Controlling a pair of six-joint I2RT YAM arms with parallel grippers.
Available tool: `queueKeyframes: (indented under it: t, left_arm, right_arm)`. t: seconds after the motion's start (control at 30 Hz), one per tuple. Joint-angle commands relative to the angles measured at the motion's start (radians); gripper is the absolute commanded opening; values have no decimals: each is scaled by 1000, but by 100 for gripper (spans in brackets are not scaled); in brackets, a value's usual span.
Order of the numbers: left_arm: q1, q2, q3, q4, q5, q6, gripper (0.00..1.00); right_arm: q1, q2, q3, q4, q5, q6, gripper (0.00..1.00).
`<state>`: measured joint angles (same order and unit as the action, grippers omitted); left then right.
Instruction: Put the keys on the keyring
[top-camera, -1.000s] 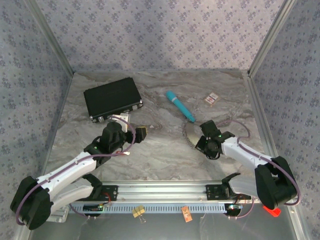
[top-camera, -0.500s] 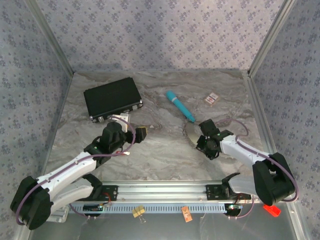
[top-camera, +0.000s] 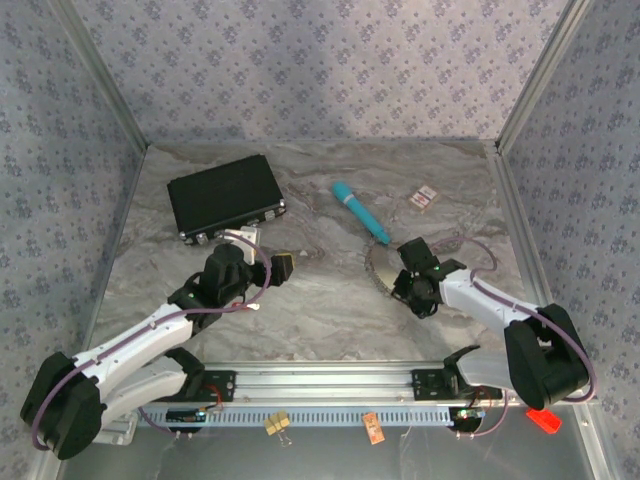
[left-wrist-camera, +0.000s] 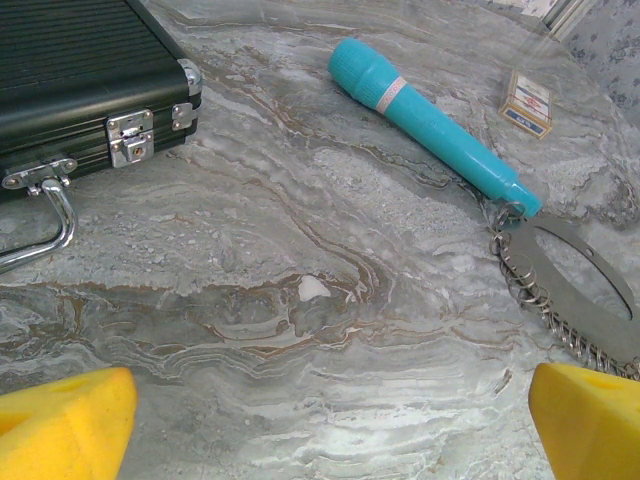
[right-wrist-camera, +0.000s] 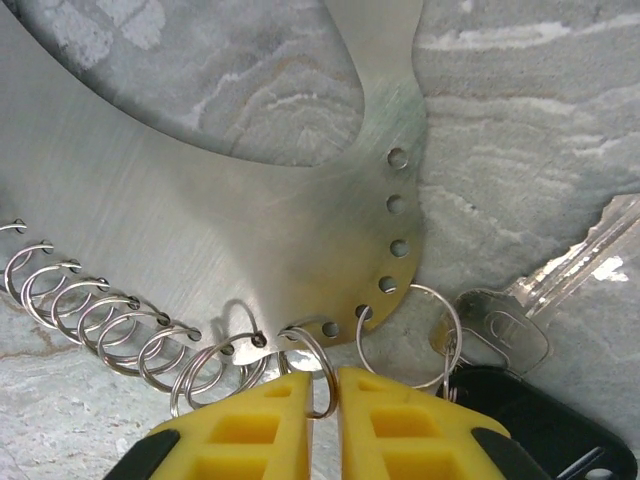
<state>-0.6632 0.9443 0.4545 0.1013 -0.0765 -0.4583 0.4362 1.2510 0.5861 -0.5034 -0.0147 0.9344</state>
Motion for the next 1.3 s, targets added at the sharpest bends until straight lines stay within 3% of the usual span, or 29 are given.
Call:
queueKeyframes:
  t: [0.0, 0.47, 0.67, 0.9, 1.27]
  left_arm:
    - [-4, -15, 14, 12, -16, -11, 100]
    - [-6, -14, 15, 12, -19, -8, 100]
    - [-6, -10, 16, 14, -19, -6, 100]
    - [-5, -8, 16, 15, -19, -6, 100]
    - [-5, -10, 16, 13, -21, -5, 100]
  right_arm:
    - [-6, 12, 33, -7, 27, -1, 13]
    - [-6, 36, 49, 19, 13, -6, 12]
    - [-5, 41, 53, 20, 13, -9, 7]
    - [-4, 65, 63, 23, 12, -18, 13]
    - [-5, 78, 71, 23, 15, -20, 13]
